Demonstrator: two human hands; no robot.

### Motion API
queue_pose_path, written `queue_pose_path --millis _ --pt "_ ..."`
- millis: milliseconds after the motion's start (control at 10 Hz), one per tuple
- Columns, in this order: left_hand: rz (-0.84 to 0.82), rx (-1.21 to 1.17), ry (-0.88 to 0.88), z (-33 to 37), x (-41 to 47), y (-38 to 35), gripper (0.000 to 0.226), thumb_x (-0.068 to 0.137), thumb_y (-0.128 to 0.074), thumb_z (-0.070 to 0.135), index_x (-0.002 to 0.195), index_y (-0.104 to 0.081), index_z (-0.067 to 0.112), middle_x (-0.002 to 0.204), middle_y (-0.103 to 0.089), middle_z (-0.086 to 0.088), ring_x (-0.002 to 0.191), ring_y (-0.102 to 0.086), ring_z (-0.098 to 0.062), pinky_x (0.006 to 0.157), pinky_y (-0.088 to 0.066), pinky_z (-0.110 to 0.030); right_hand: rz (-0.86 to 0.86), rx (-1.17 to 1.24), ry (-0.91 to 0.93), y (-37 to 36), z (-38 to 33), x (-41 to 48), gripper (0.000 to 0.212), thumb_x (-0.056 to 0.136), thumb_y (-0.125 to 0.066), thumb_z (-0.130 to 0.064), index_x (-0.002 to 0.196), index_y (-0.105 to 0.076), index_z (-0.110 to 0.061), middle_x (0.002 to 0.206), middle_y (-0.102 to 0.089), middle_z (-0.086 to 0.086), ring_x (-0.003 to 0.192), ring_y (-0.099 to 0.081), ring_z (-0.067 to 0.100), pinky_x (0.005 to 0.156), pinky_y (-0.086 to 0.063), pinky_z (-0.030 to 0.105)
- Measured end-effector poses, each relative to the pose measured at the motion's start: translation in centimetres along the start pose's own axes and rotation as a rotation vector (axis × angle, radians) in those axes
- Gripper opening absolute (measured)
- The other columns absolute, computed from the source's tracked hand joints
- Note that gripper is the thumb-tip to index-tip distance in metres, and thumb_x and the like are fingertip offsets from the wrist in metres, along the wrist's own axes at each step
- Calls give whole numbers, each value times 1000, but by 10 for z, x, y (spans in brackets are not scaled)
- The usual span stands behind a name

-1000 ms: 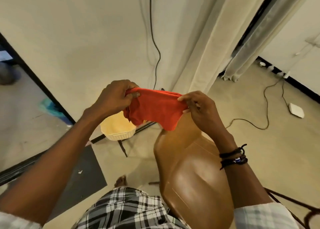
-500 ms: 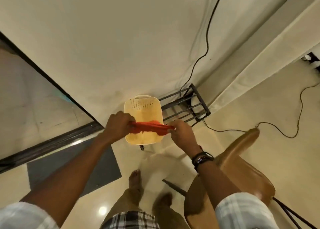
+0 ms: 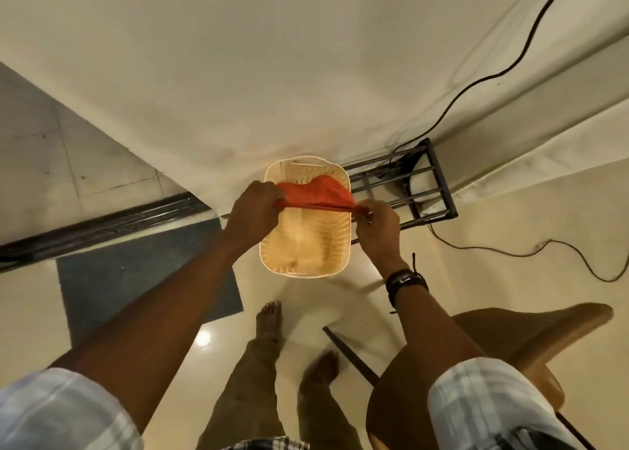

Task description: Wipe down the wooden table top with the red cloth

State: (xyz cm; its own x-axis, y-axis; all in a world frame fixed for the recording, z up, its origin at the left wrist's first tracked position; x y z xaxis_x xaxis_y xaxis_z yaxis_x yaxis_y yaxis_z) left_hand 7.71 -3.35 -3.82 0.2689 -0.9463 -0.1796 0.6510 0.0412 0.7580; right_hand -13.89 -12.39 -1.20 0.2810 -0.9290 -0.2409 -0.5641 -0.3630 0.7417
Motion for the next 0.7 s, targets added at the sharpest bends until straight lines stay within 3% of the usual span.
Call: queue_pose_path --millis 100,200,300,500,700 --pt "-106 113 -24 -16 -7 -20 20 86 -65 -1 103 -73 5 105 -69 -17 100 -60 -38 79 -55 -49 -100 -54 -1 -14 12 -10 19 93 -59 1 106 -73 -2 107 -68 14 97 -64 28 82 -41 22" --pt "-314 291 -41 -28 -32 -39 27 85 -65 2 111 -69 5 121 -62 -18 114 -56 -39 88 -52 -46 -364 -233 -50 -34 35 -31 31 96 -57 -3 125 -64 -7 125 -63 13 115 -60 28 90 -39 23" --pt "-468 365 -4 -29 -63 -52 44 90 -62 6 134 -58 9 137 -55 -15 129 -49 -33 103 -44 -43 -499 -356 -81 -40 47 -52 47 95 -60 -6 140 -52 -13 137 -57 12 126 -54 29 103 -41 33" --pt "-517 437 -54 11 -96 -62 55 96 -59 21 147 -41 15 150 -46 -9 141 -39 -28 116 -30 -43 -576 -609 -92 -14 43 -76 69 95 -62 -22 154 -27 -25 143 -50 10 130 -49 31 108 -41 48" --pt "-469 508 -118 76 -109 -61 58 97 -57 29 150 -36 14 151 -44 -11 144 -34 -31 118 -25 -46 -457 -748 -98 37 41 -96 70 93 -61 -25 153 -26 -24 150 -43 10 142 -35 33 118 -20 57"
Point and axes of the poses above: each hand's wrist, its own x-axis towards the middle knuckle, its own y-axis out of the back of the hand, z = x × y, the point moved 5 cm from there along x, towards the middle knuckle
